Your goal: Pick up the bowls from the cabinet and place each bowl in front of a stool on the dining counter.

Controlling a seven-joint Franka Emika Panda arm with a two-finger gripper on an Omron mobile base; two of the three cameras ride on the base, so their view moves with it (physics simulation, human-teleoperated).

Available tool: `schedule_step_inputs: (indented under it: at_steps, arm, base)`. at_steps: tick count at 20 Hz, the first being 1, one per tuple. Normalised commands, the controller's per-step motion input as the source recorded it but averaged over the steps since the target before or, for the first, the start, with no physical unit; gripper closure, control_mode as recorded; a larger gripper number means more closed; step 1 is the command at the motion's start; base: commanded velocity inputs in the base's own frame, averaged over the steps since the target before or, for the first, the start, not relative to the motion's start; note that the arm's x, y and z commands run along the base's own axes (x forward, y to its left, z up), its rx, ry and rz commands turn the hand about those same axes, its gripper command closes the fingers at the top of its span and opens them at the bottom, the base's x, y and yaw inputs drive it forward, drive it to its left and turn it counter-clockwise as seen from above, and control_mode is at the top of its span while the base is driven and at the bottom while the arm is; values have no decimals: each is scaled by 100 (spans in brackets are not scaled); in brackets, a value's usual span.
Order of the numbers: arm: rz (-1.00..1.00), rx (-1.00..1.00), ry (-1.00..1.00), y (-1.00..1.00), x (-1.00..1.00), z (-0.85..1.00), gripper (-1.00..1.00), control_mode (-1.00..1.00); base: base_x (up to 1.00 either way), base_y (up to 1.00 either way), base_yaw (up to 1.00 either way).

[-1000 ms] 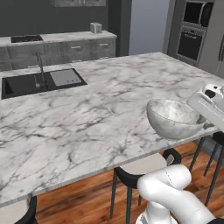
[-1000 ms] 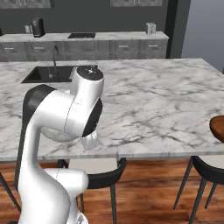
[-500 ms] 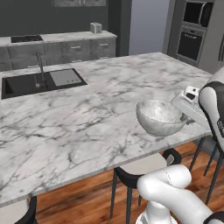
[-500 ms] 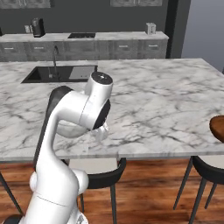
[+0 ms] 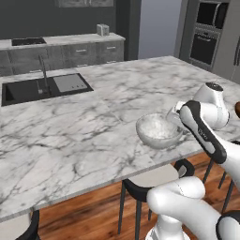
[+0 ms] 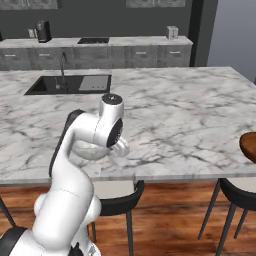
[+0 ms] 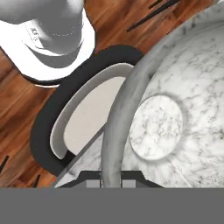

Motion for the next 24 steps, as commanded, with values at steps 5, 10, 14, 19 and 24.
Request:
schedule_step_inputs:
  at_steps: [5,10,14,19,24]
  arm:
    - [2,-2,4,2,78,-42,100,-100]
    - [1,0,12,8,57,-26,100,-100]
    - [0,0,13,6,52,-28,100,-100]
    - [0,2,1,0,44,-35,100,-100]
    - [0,3,-3,0,29,-47,100,-100]
  base:
    - [0,0,0]
    - [0,0,0]
    - [0,0,0]
    - [0,0,0]
    - [0,0,0]
